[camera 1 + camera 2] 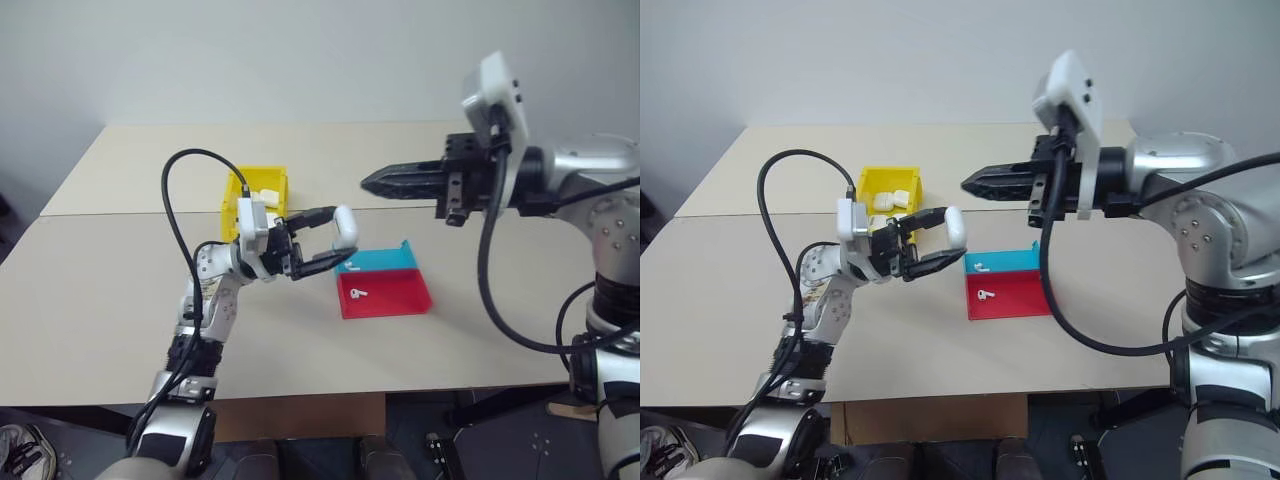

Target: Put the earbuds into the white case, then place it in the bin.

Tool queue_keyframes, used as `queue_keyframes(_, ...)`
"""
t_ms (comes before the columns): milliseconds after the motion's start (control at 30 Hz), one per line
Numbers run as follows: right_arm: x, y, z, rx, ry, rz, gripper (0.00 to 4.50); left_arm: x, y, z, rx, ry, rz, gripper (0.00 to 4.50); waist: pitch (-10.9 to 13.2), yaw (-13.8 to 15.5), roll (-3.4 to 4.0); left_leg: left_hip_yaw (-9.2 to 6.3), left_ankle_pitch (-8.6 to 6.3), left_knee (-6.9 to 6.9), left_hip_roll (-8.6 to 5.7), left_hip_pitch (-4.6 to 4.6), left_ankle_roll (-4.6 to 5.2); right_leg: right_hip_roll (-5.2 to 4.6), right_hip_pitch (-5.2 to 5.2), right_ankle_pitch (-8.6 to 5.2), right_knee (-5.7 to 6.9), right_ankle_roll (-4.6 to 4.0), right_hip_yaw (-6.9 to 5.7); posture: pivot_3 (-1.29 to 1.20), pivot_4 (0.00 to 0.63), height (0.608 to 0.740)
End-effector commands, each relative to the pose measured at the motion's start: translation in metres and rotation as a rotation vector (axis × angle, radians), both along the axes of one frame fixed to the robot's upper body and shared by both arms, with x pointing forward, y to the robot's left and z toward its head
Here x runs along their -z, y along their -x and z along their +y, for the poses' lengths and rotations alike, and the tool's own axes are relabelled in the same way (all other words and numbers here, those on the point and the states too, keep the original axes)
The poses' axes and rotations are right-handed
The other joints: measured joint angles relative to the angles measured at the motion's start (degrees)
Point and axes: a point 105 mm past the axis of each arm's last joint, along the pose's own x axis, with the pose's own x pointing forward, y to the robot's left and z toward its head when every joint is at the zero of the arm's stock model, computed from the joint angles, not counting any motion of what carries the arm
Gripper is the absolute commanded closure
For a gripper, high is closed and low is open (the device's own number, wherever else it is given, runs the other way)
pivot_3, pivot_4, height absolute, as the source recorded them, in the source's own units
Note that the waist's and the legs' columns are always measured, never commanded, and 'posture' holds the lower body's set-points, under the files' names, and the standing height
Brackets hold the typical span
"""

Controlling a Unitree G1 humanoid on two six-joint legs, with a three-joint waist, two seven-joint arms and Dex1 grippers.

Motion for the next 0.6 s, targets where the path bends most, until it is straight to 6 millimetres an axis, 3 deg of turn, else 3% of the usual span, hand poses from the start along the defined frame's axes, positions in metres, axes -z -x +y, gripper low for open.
queue_keyframes(33, -0.004, 0.002, -0.013, 0.082, -0.080, -0.025, 4.44, -0.032, -0.019, 0.014, -0.275, -0.029, -0.030, 1.66, 0.00, 0.01, 0.00, 0.00, 0.00, 0.00, 0.00, 0.02, 0.00, 0.00, 0.00, 0.00, 0.03, 0.00, 0.00, 0.00, 0.150, 0.740)
queue_keyframes(233, 0.011, -0.006, -0.026, 0.213, -0.244, 0.021, 4.44, -0.053, -0.082, 0.054, -0.902, -0.097, -0.079, 1.66, 0.00, 0.16, 0.00, -0.03, 0.00, 0.06, -0.02, 0.08, 0.00, 0.00, 0.08, 0.01, 0.09, 0.02, -0.02, 0.00, 0.150, 0.740)
queue_keyframes(300, 0.018, -0.009, -0.026, 0.244, -0.276, 0.047, 4.44, -0.054, -0.102, 0.071, -1.063, -0.025, 0.028, 1.66, 0.00, 0.15, 0.00, -0.02, 0.00, 0.07, -0.03, 0.07, 0.00, 0.00, 0.07, 0.01, 0.08, 0.03, -0.01, 0.00, 0.150, 0.740)
queue_keyframes(433, 0.031, -0.011, -0.026, 0.261, -0.274, 0.104, 4.44, -0.044, -0.123, 0.075, -1.146, -0.006, 0.197, 1.66, 0.00, 0.02, 0.00, -0.02, 0.00, 0.07, -0.04, -0.03, 0.00, -0.01, 0.00, 0.02, 0.05, 0.05, -0.01, 0.00, 0.150, 0.740)
queue_keyframes(600, 0.039, -0.012, -0.034, 0.294, -0.222, 0.115, 4.44, -0.004, -0.148, 0.076, -1.199, -0.222, 0.401, 1.66, 0.01, -0.09, -0.02, -0.03, 0.00, 0.01, -0.07, -0.06, 0.00, -0.01, -0.01, 0.02, -0.06, 0.06, -0.04, 0.00, 0.150, 0.740)
